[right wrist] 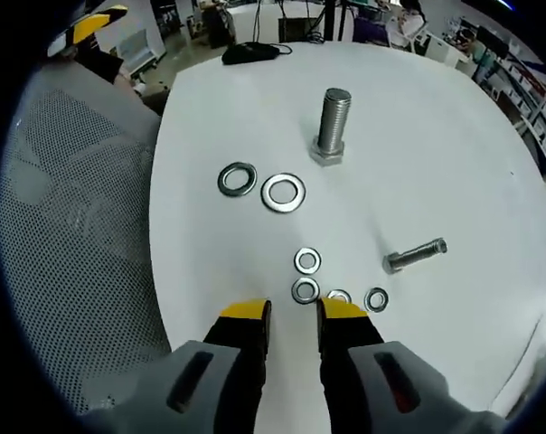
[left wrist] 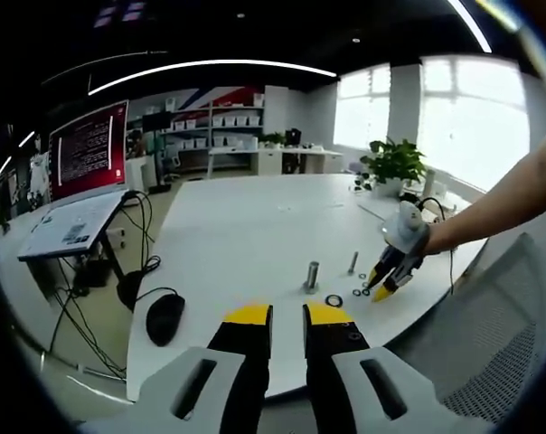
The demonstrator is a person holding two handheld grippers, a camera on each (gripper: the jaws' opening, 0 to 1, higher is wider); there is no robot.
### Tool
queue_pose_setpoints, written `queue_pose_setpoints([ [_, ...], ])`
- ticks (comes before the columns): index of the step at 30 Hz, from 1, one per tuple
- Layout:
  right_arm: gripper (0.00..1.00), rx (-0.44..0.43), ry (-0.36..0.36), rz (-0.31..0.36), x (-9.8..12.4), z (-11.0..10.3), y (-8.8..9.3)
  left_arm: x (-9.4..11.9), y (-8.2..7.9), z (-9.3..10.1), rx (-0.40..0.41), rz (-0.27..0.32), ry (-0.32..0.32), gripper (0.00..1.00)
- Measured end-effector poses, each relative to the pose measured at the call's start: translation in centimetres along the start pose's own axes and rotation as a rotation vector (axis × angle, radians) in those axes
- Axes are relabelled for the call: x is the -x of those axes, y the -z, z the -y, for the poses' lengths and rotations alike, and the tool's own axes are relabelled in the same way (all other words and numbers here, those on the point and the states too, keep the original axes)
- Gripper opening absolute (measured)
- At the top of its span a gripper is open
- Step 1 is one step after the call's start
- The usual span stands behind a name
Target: Place the washer onto the threaded stud by aligning its center hole with the stud, sliding it down to the base, and recovering from edge contact or off-axis alignment until the washer reaches the visible bottom stop.
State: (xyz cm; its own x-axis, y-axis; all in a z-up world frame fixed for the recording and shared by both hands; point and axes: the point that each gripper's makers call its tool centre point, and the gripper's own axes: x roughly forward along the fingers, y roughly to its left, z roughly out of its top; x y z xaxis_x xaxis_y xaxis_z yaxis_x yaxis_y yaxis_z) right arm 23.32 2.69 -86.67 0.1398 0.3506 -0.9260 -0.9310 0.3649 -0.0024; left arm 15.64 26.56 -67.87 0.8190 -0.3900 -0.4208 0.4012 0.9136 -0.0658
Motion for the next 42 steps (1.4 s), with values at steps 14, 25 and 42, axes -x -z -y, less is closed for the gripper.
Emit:
queue_pose_setpoints([
  [14,0.17,0.017,0.019,-0.005,-0.3,0.2,-0.6,0.0,-0.1,0.0,0.000,0.006,-0.002,0.11],
  [25,0.15,0.036,0.028,-0.012,-0.2,0.0,-0.6,0.0,-0.1,0.0,0.001,0.007,-0.005,0.11],
  [42,0.14,-0.014,-0.003,0.024,0.6,-0.9,-1.3,0.0,-0.1,0.0,0.000,0.005,-0.003,0.11],
])
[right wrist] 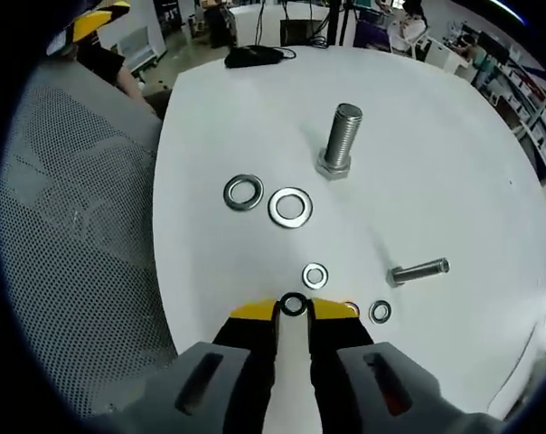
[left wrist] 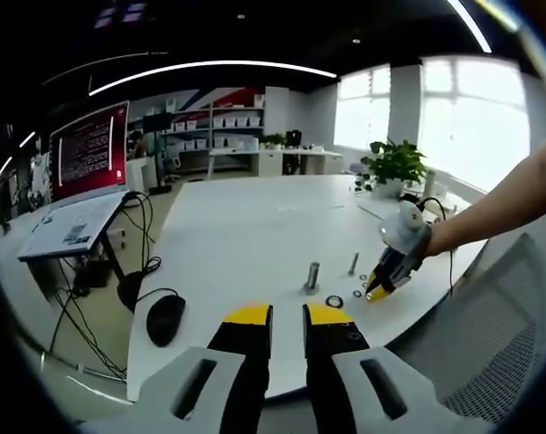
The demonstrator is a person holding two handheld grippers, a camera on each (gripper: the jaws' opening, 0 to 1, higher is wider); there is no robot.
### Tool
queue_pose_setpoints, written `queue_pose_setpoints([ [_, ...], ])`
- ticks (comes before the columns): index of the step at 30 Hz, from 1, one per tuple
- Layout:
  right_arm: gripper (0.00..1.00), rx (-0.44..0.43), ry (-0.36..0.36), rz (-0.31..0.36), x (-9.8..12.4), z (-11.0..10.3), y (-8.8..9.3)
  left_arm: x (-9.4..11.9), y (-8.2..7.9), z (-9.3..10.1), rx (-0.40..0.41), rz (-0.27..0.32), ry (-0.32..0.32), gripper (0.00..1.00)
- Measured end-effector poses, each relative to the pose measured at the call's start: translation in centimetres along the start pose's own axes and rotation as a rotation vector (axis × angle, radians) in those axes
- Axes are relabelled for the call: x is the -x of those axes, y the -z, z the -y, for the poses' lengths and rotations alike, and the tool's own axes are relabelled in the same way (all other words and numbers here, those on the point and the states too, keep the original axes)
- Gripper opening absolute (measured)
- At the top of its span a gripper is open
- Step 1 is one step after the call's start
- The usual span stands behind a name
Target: Place the washer onto the threaded stud by aligning its center hole with the stud, sliding it down to the base, and recovering from edge contact or off-axis alignment until the washer reaches the visible bottom stop.
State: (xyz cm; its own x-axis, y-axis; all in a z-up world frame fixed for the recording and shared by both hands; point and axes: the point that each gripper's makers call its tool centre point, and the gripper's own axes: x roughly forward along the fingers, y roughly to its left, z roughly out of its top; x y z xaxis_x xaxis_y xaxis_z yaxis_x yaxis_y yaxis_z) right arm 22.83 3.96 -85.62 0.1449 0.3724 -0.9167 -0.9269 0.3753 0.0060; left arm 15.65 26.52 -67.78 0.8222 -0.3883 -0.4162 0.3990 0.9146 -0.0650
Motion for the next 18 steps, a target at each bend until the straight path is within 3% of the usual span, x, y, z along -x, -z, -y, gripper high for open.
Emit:
queue_pose_setpoints([
  [10,0.14,0.011,-0.003,0.015,1.5,0.2,-0.6,0.0,0.0,-0.1,0.003,0.003,-0.004,0.11],
  [18,0.14,-0.028,-0.012,0.050,3.0,0.6,-1.0,0.0,0.0,0.0,0.001,-0.001,-0.002,0.11],
])
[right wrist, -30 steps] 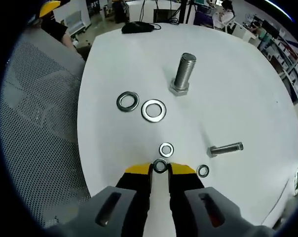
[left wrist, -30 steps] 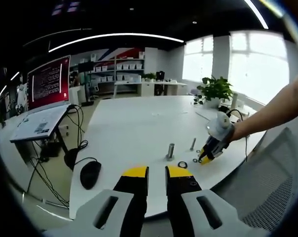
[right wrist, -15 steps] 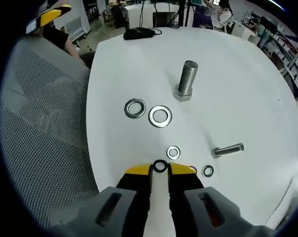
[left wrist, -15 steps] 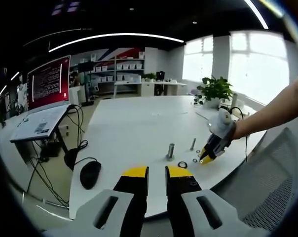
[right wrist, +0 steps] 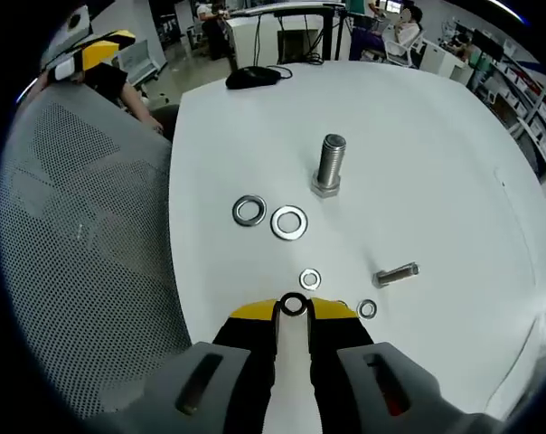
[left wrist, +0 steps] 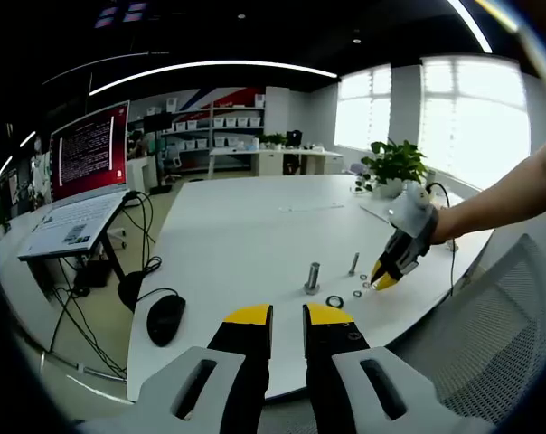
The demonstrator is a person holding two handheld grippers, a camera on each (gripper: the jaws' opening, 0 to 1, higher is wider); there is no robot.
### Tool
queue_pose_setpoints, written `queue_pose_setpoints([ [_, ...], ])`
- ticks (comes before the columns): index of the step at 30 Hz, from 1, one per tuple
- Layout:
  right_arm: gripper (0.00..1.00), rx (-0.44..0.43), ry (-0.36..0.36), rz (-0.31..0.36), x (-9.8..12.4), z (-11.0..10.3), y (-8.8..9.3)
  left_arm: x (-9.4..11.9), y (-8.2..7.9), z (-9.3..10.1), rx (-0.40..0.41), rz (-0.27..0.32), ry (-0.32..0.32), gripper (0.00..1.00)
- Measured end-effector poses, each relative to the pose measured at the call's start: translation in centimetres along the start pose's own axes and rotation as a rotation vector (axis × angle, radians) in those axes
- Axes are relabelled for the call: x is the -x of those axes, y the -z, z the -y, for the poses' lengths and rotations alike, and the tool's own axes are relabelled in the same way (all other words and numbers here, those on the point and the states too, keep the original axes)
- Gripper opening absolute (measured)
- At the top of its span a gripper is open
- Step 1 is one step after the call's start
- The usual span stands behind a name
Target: Place the washer onto the threaded stud by aligning its center hole with the stud, sliding it down to the base, and recovering from edge contact or off-axis alignment until the washer reaches the visible bottom stop.
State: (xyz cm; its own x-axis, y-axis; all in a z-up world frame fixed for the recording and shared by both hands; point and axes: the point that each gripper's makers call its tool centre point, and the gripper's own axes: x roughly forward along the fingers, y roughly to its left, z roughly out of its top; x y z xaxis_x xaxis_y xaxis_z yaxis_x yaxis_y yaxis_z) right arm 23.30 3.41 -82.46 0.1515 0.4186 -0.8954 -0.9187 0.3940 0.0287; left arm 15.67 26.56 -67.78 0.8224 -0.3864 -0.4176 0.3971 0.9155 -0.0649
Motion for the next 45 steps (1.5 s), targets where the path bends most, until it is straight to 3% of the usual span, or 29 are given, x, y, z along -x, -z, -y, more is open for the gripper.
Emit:
queue_pose_setpoints([
  [21,0.14,-0.003,0.112,0.043,2.3,3.4,-1.2,0.0,0.2,0.0,-0.002,-0.008,0.005,0.11],
  [32,0.14,-0.010,0.224,0.057,2.6,6.9,-2.5,0.0,0.2,0.0,-0.003,-0.009,0.006,0.11],
  [39,0.14,-0.032,0.236,0.064,2.3,7.6,-2.5,0.0,0.2,-0.1,0.001,-0.009,0.000,0.11],
  [45,0.14,-0.010,0.231,0.031,1.6,8.0,-2.6,0.0,0.2,-0.1,-0.001,-0.011,0.001,0.11],
])
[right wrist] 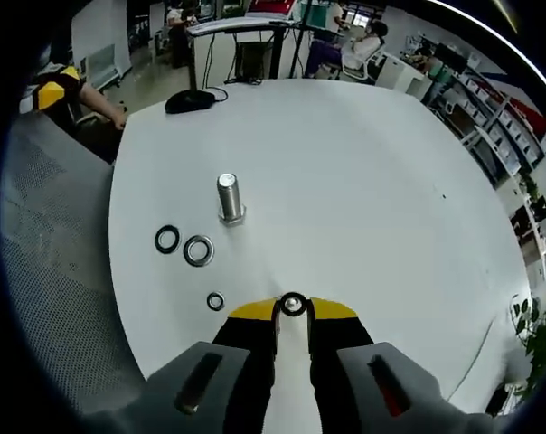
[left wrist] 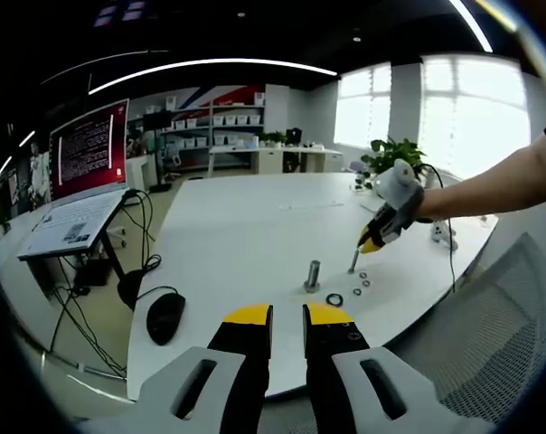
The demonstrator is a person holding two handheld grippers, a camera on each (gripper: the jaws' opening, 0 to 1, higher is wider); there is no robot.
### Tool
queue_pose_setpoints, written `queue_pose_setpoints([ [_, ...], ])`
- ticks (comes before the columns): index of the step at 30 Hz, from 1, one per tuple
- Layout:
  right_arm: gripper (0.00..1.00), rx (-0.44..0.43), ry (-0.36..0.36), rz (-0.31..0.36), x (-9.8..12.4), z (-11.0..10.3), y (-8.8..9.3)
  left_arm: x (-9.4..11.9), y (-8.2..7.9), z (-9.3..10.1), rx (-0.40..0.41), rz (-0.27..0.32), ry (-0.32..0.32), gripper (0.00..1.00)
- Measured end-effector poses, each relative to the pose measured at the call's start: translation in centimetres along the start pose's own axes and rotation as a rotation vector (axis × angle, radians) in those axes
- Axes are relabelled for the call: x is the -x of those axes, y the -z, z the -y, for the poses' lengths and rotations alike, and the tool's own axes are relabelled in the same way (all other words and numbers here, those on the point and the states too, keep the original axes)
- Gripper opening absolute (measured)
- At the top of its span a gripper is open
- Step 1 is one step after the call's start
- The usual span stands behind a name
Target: Place the washer onto the threaded stud by aligning its center hole with the stud, sliding it down to the base, and recovering from edge contact or off-axis alignment until the washer reaches the visible bottom stop.
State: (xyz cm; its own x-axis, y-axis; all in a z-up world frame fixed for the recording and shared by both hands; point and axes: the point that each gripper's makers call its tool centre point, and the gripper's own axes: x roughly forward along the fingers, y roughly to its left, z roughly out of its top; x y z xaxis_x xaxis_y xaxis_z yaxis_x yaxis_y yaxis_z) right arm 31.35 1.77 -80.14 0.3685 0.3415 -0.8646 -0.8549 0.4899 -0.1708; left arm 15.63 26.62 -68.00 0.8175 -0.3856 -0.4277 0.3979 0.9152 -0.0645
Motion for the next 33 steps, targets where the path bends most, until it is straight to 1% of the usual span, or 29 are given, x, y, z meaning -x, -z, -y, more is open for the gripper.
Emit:
queue_pose_setpoints([
  [6,0.14,0.007,-0.012,-0.022,-0.3,0.0,0.1,0.0,0.0,0.0,0.002,0.000,-0.003,0.11],
  [10,0.14,-0.001,-0.033,-0.032,-0.8,-0.1,0.3,0.0,0.1,0.0,0.002,-0.003,-0.005,0.11],
  [20,0.14,0.006,-0.044,-0.055,-1.6,-0.3,0.5,0.0,0.1,-0.1,0.003,-0.007,-0.010,0.11],
  [27,0.14,0.005,-0.052,-0.073,-2.6,-0.7,1.0,0.0,0.1,-0.2,0.005,-0.006,-0.011,0.11],
  [33,0.13,0.008,-0.073,-0.093,-3.5,-1.7,1.8,0.0,0.1,-0.2,0.006,-0.007,-0.012,0.11],
])
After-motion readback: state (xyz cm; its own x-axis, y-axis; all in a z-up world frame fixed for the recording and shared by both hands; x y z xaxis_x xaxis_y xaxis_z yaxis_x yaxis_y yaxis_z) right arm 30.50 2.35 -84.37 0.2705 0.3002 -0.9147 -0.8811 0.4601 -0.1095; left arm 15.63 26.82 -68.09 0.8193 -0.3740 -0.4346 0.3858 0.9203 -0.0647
